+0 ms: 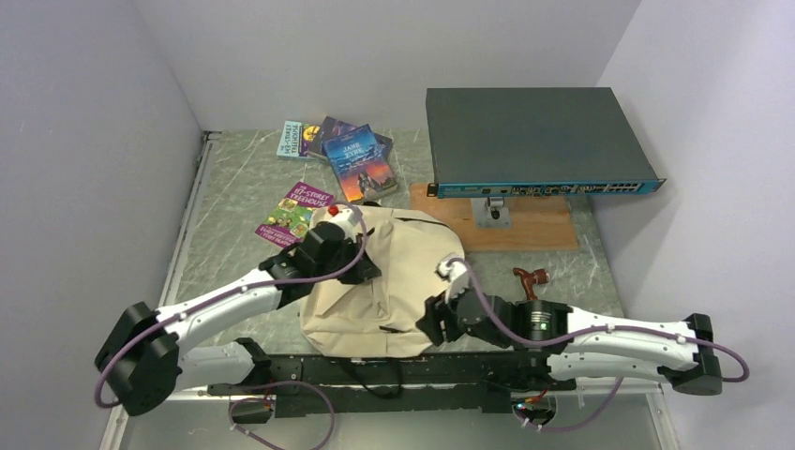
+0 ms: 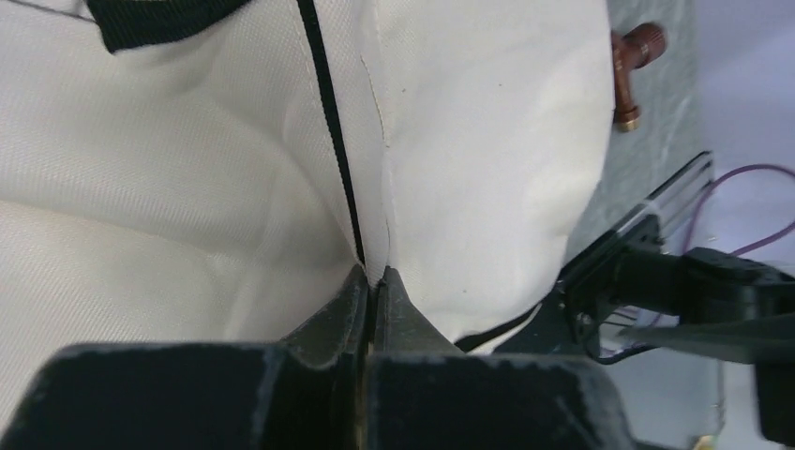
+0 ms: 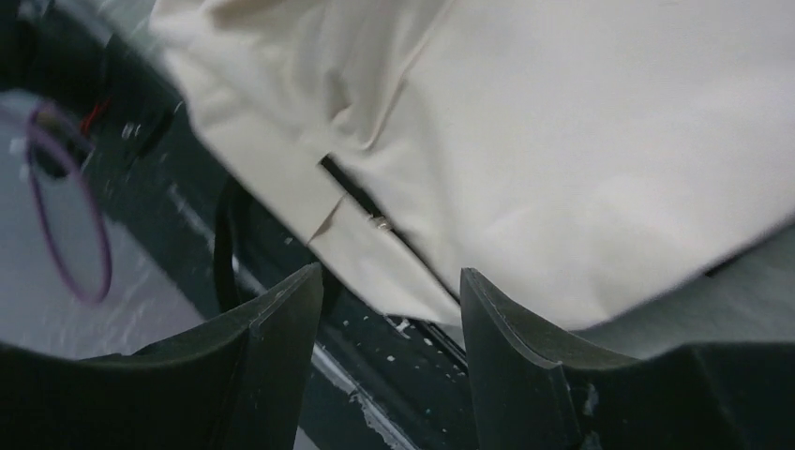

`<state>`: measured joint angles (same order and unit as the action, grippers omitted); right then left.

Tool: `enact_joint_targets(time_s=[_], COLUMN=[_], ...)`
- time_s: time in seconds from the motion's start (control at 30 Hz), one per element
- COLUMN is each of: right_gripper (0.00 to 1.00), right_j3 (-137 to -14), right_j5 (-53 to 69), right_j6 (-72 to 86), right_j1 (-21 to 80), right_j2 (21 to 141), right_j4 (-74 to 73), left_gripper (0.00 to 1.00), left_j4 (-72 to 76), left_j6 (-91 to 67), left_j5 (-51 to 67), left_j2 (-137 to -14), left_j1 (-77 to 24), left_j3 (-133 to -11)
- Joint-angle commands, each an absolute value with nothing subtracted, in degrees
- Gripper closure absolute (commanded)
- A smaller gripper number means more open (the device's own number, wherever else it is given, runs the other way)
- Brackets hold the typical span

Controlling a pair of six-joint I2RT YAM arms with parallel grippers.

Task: Pack the student bag
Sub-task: Zip the student bag at the center of the board, then unzip the student bag at the center of the board.

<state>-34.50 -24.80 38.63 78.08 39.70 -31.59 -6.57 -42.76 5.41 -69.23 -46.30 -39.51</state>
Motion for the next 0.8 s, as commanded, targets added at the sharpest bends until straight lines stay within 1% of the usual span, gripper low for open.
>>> enact_joint_targets(time_s=[0.0,0.1,0.2,0.27,0.33,0.4,0.53,0.6,0.77], right_gripper=[0.42,0.42,0.42,0.44,0.49,0.51,0.53,0.53,0.52], right_j3=[-33.77,-34.50,-34.97,-35.25,-35.66,-35.54,-35.92,-36.92,-42.64], right_j5=[-8.00,-7.90,-7.67,-12.50,-16.27,-18.93,-21.50,-24.99,-39.77], right_j6=[21.24,16.80,14.14,14.90,15.53,15.48,15.10,15.87,23.59], right_j1=[78.22,78.31,78.50,79.10,79.74,81.06,85.32,88.40,93.23], right_j2=[45.08,50.18,56.24,59.62,62.14,63.09,64.76,66.65,75.66], right_j4=[-15.82,-11.51,-7.19,-6.12,-6.75,-7.25,-8.73,-9.85,-18.04], left_gripper=[1.00,1.00,1.00,1.00,1.00,1.00,1.00,1.00,1.00], left_j4=[4.80,8.07,8.70,8.07,7.61,6.52,5.85,6.28,7.27], left_j6=[-48.41,-51.19,-52.26,-52.29,-52.29,-51.88,-51.42,-51.50,-52.06], left_j5=[16.49,19.02,18.68,17.85,17.16,16.69,16.56,16.93,17.22], left_j2=[-63.34,-62.93,-62.34,-61.32,-60.34,-59.89,-60.22,-60.58,-61.08], left_j1=[-44.00,-43.88,-43.89,-43.78,-43.65,-43.55,-43.34,-43.15,-43.05], left_j3=[-36.97,-35.23,-34.18,-33.84,-33.45,-33.54,-33.60,-33.41,-32.74])
